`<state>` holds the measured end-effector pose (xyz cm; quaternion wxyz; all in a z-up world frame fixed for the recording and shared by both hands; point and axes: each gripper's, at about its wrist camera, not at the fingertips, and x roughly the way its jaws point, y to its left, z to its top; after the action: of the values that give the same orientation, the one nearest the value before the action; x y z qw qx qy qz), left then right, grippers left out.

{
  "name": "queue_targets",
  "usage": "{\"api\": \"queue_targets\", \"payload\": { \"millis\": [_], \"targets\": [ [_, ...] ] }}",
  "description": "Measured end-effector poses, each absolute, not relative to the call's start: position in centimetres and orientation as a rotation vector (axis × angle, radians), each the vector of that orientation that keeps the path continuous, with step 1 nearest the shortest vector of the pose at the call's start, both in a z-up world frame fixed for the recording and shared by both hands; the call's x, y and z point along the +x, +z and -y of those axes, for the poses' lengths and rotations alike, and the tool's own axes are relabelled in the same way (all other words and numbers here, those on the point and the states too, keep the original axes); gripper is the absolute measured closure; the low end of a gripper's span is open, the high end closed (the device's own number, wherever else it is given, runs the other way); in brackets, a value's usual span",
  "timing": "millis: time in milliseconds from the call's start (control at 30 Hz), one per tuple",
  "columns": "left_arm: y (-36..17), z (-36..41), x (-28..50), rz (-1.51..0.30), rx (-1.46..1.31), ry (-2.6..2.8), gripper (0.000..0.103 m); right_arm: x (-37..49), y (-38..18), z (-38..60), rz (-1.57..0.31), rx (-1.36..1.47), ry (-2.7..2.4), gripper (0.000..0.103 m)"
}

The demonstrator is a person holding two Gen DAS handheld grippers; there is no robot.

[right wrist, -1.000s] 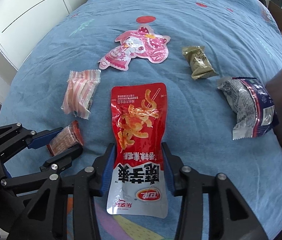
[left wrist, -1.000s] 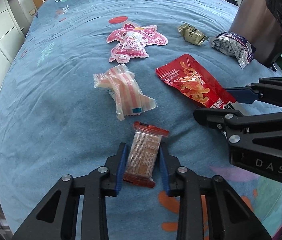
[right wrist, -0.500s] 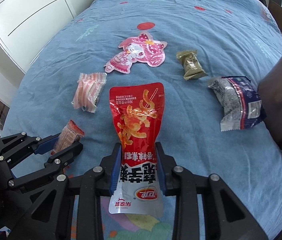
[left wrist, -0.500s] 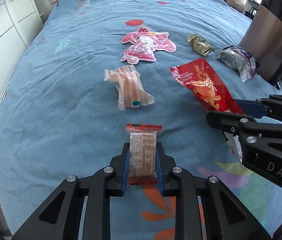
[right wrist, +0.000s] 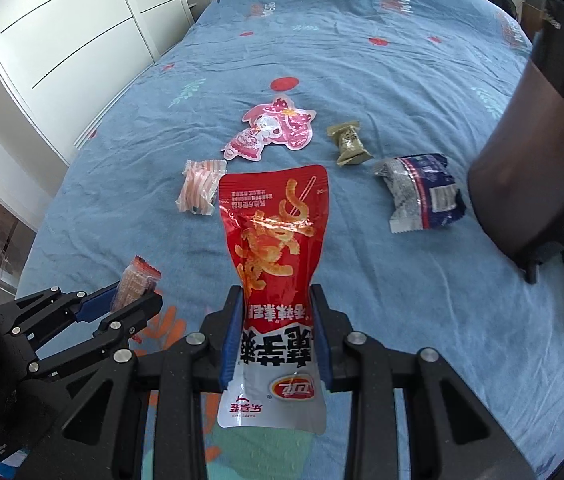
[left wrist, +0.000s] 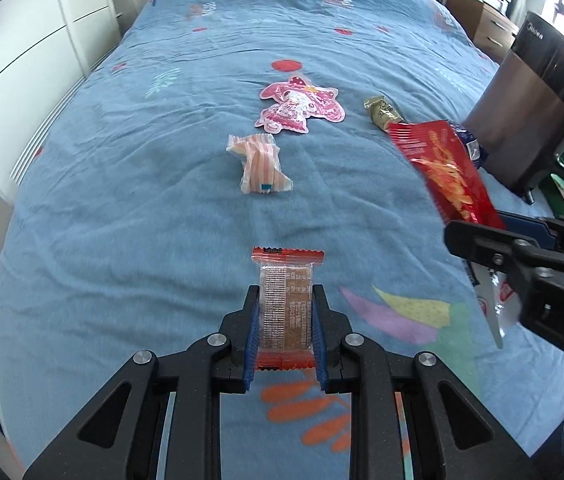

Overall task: Organize snacks
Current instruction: 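Carry the wrapped cake and red spicy pouch with both tools over the green tray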

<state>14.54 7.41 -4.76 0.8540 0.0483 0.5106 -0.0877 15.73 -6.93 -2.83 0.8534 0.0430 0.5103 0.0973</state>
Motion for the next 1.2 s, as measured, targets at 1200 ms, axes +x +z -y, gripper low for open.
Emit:
{"api": "queue_targets", "payload": {
  "millis": [1200],
  "targets": [
    [-0.5, -0.8, 3.8, -1.038, 0.045, -0.185, 0.084, 2.0, 1.1, 17.0, -1.013, 0.141, 0.096, 0.000]
  ]
}}
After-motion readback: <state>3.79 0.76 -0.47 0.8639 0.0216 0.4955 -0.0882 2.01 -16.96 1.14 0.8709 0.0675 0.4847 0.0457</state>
